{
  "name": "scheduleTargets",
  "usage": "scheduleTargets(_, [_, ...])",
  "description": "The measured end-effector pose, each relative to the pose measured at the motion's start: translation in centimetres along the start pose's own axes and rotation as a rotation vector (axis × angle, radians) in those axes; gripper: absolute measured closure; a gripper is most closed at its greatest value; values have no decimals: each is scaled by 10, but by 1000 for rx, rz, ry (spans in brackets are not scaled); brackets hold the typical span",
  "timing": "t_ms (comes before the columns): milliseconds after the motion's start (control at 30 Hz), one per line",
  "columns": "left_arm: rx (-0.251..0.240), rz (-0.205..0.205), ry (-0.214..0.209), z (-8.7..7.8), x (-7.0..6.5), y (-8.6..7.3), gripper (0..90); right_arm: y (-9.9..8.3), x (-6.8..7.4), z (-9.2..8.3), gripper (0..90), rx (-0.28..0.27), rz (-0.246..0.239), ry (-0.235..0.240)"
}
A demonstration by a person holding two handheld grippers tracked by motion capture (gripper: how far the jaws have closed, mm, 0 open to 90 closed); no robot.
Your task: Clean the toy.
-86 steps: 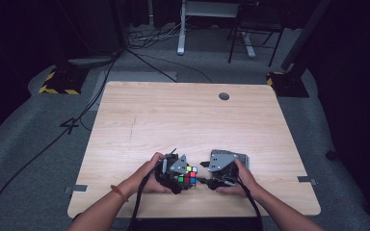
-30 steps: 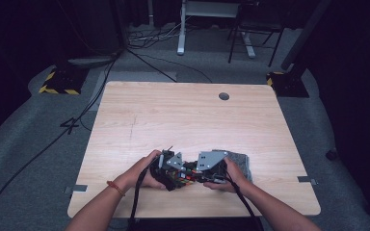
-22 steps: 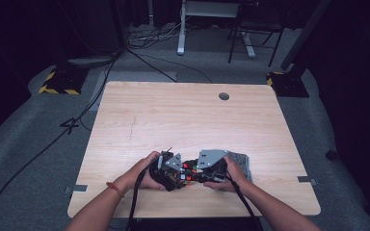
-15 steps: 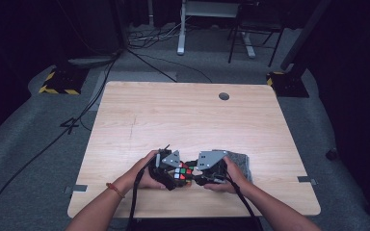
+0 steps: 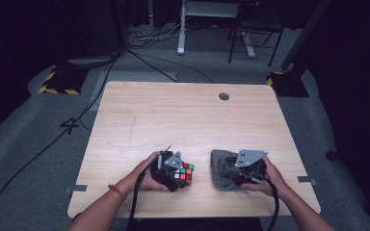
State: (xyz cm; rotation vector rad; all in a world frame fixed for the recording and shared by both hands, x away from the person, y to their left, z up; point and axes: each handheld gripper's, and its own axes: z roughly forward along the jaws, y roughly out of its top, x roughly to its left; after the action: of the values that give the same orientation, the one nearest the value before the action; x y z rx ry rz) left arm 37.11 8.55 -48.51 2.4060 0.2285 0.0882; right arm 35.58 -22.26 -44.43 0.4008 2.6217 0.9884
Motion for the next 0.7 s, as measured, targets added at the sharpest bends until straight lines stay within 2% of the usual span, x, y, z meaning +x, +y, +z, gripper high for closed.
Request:
scheduleTargets(167, [-12, -4, 10, 2, 0, -1, 218, -31, -13, 18, 429, 64, 85, 6])
scheduleTargets(267, [-14, -17, 11, 4, -1, -2, 216, -43, -21, 24, 402, 33, 155, 45])
scheduleTargets(333, [-7, -31, 3, 6, 0, -3, 191, -46, -23, 25, 409, 26, 165, 53])
scheduleTargets(400, [-3, -31, 5, 8, 0, -3, 194, -50, -24, 25, 424, 5, 198, 66])
scheduleTargets(500, [23, -30, 12, 12, -1, -3, 218, -56, -24, 23, 531, -21, 208, 68])
scheduleTargets(533, [22, -24, 9, 12, -1, -3, 243, -56, -24, 22, 589, -19, 206, 69])
scheduleTargets(600, [13, -23, 11, 10, -2, -2, 314, -55, -24, 21, 644, -13, 194, 69])
scheduleTargets(700, [19, -21, 21, 11, -3, -1, 331, -53, -22, 20, 727, -4, 180, 62])
